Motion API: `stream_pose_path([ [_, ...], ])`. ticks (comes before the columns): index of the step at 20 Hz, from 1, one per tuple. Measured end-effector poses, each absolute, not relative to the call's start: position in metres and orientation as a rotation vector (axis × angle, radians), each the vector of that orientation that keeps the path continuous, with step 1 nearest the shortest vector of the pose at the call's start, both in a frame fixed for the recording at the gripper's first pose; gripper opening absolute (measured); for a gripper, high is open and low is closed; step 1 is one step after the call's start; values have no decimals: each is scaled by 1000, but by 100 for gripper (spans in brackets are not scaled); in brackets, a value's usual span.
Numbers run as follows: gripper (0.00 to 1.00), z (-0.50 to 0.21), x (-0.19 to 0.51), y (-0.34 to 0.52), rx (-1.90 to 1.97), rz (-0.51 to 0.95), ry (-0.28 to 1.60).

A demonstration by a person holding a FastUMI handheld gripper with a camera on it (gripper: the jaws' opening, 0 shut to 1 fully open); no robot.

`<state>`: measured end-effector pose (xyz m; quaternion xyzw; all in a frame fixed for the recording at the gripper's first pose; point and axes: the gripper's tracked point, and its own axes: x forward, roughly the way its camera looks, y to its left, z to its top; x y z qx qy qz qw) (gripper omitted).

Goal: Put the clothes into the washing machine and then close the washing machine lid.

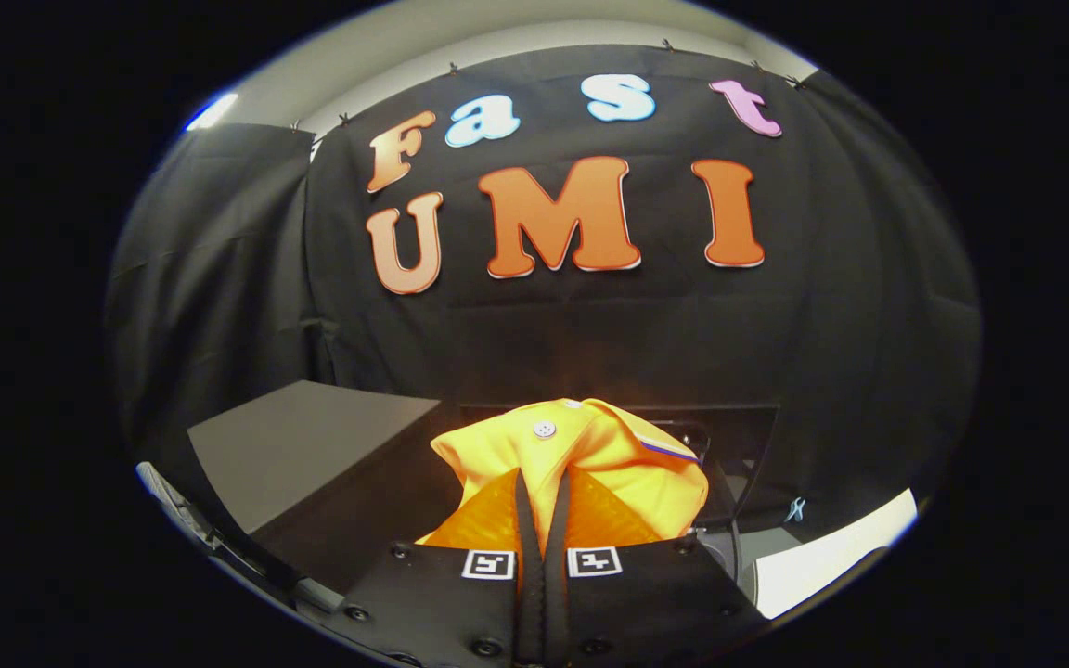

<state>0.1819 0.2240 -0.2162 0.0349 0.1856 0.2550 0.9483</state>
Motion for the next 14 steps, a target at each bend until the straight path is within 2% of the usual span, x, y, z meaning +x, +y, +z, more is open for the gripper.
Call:
stream_pose_path([
  [14,8,-449,216,213,-70,491,715],
])
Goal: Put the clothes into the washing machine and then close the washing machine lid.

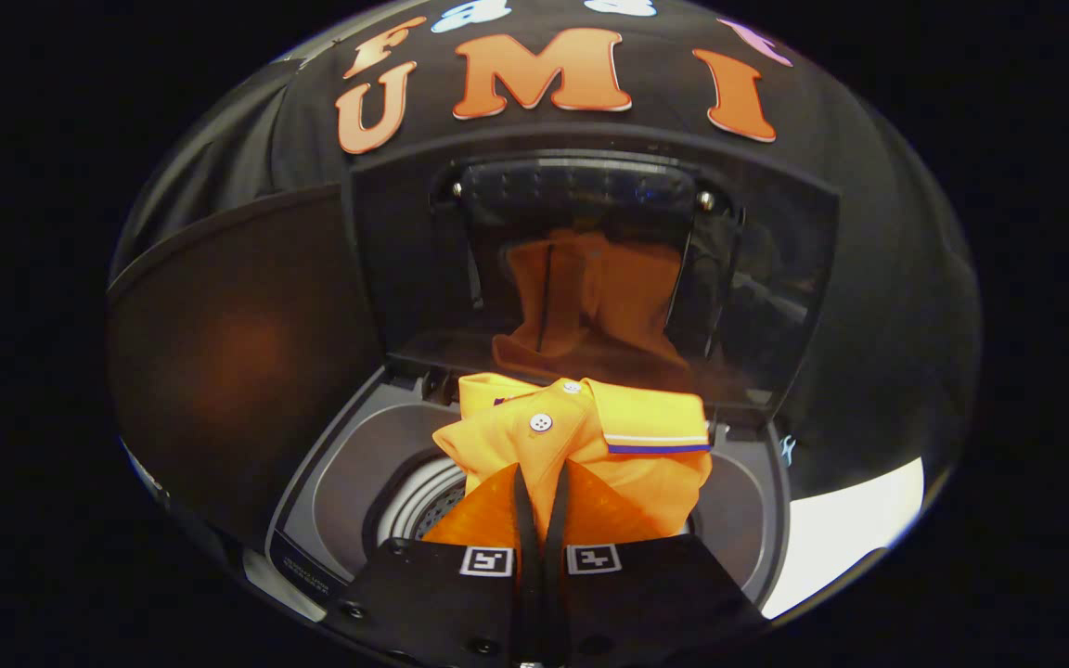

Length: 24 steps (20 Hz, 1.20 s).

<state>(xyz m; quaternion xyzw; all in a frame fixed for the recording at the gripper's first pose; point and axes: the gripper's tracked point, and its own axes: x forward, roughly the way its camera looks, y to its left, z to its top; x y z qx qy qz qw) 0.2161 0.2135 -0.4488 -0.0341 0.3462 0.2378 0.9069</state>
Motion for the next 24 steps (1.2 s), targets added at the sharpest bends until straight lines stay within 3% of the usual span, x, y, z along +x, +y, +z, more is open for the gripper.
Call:
stream_pose_path([
  [9,8,-542,177,219,-49,465,1067],
  [17,10,-544,178,221,-51,431,1135],
  [24,99,-540,177,212,-61,386,1111],
])
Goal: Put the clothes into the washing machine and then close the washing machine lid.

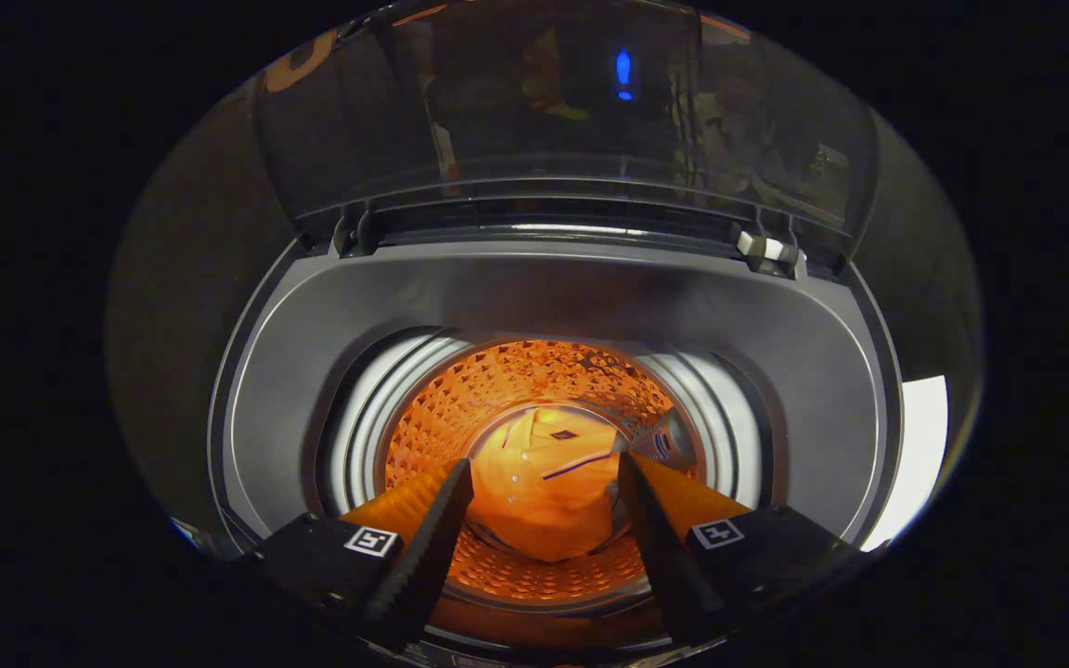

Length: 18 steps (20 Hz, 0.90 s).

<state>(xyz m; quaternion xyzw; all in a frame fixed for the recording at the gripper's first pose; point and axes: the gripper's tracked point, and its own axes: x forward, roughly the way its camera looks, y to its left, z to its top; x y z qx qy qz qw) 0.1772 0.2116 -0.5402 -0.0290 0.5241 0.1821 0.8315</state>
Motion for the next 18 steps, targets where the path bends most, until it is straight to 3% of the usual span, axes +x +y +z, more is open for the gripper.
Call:
stream_pose_path([
  [9,99,-489,181,212,25,357,975],
  [18,99,-325,194,206,152,319,612],
])
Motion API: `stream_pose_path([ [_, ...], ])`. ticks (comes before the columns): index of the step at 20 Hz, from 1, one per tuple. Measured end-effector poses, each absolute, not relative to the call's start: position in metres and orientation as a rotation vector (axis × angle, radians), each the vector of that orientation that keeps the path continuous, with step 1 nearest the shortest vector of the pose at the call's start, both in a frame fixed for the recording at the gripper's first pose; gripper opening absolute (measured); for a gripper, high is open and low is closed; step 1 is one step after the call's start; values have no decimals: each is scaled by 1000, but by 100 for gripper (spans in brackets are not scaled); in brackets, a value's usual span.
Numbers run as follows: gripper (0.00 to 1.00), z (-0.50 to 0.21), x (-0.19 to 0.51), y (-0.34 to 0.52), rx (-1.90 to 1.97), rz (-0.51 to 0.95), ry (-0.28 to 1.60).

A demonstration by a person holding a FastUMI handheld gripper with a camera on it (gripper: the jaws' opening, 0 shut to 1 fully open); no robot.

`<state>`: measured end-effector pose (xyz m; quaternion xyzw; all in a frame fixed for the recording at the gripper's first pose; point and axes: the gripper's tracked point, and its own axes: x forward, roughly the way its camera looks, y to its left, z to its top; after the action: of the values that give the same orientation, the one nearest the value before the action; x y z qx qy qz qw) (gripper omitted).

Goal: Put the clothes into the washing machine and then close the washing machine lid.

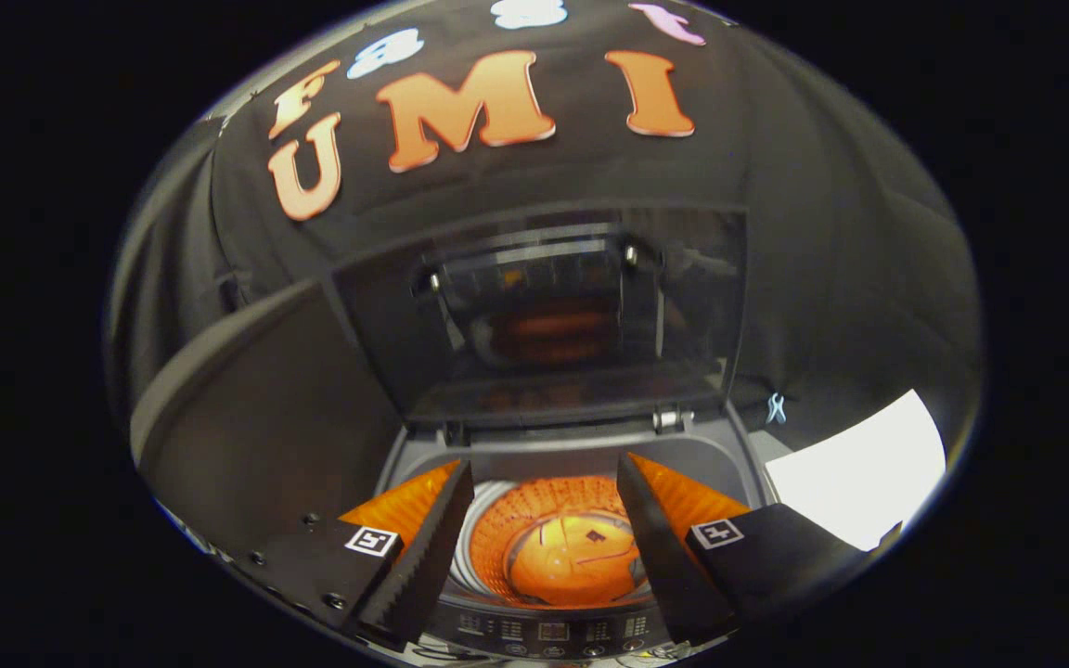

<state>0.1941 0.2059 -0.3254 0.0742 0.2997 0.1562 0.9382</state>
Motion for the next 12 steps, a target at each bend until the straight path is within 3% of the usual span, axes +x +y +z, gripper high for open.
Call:
stream_pose_path([
  [7,98,-170,252,207,189,355,330],
  [12,98,-136,299,217,145,387,286],
])
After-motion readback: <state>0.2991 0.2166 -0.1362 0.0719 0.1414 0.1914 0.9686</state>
